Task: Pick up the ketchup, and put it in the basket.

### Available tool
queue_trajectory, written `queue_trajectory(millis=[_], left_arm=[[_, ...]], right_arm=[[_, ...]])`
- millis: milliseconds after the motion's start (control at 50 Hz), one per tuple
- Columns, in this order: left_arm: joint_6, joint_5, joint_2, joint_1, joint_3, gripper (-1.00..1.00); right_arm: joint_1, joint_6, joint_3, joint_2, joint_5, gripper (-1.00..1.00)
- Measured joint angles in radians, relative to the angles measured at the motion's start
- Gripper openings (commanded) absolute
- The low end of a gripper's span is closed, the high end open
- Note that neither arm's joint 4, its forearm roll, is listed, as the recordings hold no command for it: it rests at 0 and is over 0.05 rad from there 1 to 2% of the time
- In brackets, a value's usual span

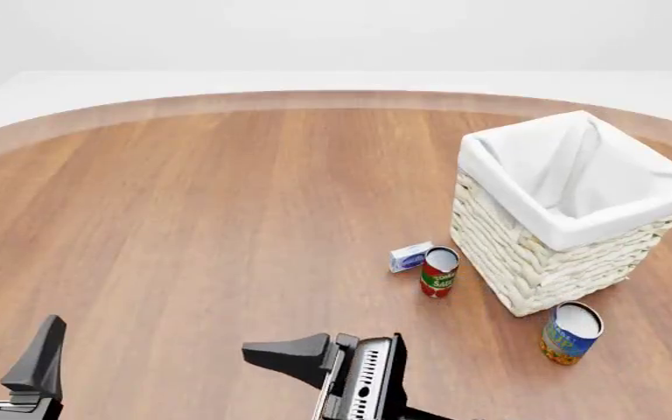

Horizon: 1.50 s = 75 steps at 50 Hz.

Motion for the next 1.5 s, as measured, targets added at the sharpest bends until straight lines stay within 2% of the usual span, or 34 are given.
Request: queue_trajectory(millis=[440,1100,1500], left_arm=[[0.0,0.0,0.0,0.0,0.0,1.0],[0.0,0.0,0.0,0.0,0.0,1.0],[0.0,0.0,0.0,0.0,0.0,1.0]], right_arm=[[0.065,0.035,-0.084,0.126,0.01,1.0],[0.157,0.095,-0.207,0.231,0.054,1.0],[0.18,0.117,-0.285,0.304,0.069,1.0]])
